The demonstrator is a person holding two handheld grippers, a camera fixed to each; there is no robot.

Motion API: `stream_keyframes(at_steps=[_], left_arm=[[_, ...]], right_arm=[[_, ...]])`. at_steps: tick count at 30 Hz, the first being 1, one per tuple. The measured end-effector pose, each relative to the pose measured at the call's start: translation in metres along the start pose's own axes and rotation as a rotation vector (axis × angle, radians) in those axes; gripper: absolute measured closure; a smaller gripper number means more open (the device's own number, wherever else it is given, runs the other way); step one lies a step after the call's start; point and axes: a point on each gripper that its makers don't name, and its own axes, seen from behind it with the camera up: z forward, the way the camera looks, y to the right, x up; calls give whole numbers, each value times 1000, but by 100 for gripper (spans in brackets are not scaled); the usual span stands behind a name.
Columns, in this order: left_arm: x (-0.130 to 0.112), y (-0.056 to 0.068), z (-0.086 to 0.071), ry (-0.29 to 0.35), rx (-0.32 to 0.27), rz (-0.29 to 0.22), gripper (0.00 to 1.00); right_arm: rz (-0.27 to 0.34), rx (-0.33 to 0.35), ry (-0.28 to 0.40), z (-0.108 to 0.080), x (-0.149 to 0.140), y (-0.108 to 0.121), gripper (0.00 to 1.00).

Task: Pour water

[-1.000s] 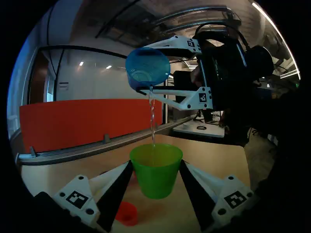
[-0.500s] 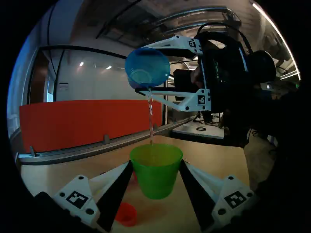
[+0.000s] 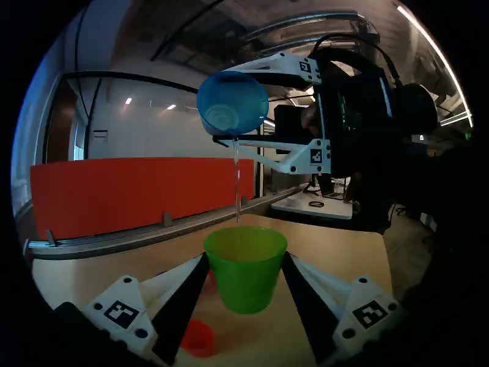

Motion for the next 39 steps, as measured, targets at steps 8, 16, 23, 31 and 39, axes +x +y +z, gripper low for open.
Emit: stream_keyframes(at_steps=[8,16,23,31,39], left_arm=[[0,0,1,1,-2,-2,15],[-1,-1,1,0,-2,-1,15],[-2,-2,2,-1,1,1,15],[0,-1,1,0,-1,3,15],[3,1,0,1,-1,12,15]], right_arm=[[-33,-6,3,1,4,-1,10],[-62,-4,3,2,6,-4,10],[-78,-6,3,0,9,-4,10],[-26,3,-3,-2,2,-3,10],[147,21,18,-9,1,-1,10]])
